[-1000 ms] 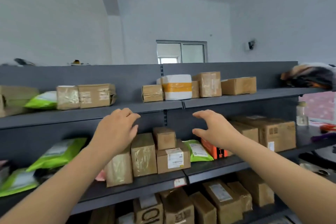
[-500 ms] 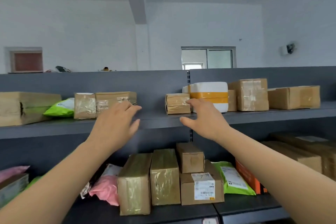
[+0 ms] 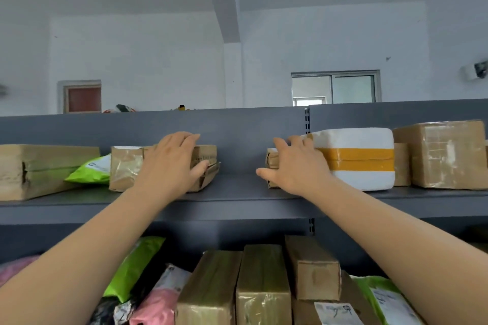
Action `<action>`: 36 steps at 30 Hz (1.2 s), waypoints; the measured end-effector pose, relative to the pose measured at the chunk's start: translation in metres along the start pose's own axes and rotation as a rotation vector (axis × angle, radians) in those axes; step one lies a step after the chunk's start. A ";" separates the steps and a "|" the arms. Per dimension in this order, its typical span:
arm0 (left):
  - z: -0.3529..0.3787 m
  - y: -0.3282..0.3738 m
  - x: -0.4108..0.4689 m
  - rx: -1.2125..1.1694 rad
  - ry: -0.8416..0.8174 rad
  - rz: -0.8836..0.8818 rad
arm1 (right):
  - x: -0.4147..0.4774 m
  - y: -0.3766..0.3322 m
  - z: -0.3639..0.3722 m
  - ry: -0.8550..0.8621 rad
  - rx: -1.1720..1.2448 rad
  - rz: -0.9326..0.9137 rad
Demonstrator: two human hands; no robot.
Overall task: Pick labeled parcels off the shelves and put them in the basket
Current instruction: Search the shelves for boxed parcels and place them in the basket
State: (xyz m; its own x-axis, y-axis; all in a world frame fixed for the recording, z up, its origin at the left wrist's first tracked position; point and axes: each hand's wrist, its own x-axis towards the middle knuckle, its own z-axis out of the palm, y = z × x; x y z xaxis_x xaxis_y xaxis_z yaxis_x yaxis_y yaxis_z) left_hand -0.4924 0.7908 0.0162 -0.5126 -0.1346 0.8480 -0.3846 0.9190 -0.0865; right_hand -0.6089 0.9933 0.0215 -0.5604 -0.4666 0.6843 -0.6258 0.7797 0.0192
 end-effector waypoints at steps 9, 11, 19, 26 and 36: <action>0.028 -0.026 0.007 -0.064 0.018 0.004 | 0.017 -0.007 0.012 0.014 0.208 0.227; 0.030 -0.027 0.006 -0.069 0.032 0.010 | 0.021 -0.010 0.013 0.071 0.232 0.268; 0.022 -0.017 0.003 -0.163 0.192 0.147 | 0.000 -0.021 0.010 0.196 0.365 0.230; 0.017 0.043 0.000 -0.642 -0.080 0.195 | -0.031 -0.032 0.011 0.423 0.379 0.043; 0.020 0.055 -0.006 -0.799 -0.114 0.135 | -0.030 -0.033 0.009 0.337 0.642 0.193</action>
State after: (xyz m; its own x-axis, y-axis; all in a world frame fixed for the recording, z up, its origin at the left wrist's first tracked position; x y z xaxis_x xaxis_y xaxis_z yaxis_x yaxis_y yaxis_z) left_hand -0.5256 0.8348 -0.0038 -0.6068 -0.0012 0.7948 0.3273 0.9109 0.2513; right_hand -0.5764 0.9778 -0.0058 -0.5603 -0.1130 0.8205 -0.7846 0.3900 -0.4820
